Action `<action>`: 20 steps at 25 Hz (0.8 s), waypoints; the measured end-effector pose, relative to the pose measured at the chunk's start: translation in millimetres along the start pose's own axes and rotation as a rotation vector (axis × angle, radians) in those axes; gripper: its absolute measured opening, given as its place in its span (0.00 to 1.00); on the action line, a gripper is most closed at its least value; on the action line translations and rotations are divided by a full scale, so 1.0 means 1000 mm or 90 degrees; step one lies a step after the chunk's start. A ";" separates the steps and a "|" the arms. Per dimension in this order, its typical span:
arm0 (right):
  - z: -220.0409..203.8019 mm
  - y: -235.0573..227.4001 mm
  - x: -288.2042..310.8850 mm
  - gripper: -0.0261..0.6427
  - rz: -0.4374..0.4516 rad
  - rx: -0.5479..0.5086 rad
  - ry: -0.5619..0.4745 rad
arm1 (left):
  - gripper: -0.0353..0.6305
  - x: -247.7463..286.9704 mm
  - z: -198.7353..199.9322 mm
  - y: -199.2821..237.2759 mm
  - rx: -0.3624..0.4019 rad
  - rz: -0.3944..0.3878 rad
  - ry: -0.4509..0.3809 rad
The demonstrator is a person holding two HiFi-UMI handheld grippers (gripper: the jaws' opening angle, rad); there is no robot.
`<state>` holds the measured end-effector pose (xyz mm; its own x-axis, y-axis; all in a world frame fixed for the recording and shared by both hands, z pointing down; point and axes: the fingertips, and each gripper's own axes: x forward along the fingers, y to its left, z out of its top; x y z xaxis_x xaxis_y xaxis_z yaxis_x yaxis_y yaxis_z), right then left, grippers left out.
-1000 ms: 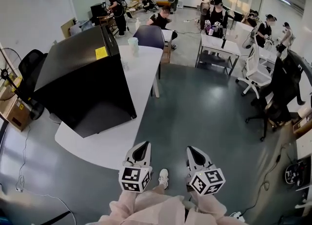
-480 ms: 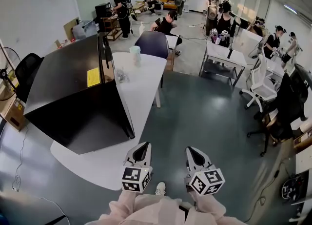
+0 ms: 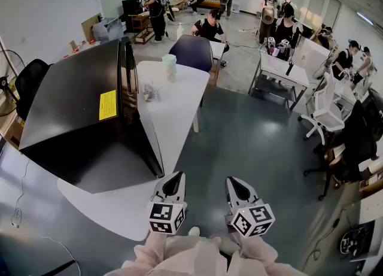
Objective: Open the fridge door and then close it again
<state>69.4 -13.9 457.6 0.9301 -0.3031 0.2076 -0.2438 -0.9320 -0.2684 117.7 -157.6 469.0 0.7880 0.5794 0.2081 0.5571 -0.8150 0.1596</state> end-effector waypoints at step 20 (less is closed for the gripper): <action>0.027 -0.004 0.093 0.06 0.182 -0.057 0.034 | 0.07 0.019 0.011 0.038 -0.022 0.166 -0.022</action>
<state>164.5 -32.9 452.7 0.8052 -0.5629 0.1862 -0.5184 -0.8208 -0.2399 156.5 -178.0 468.1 0.9124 0.3490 0.2137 0.3256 -0.9355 0.1373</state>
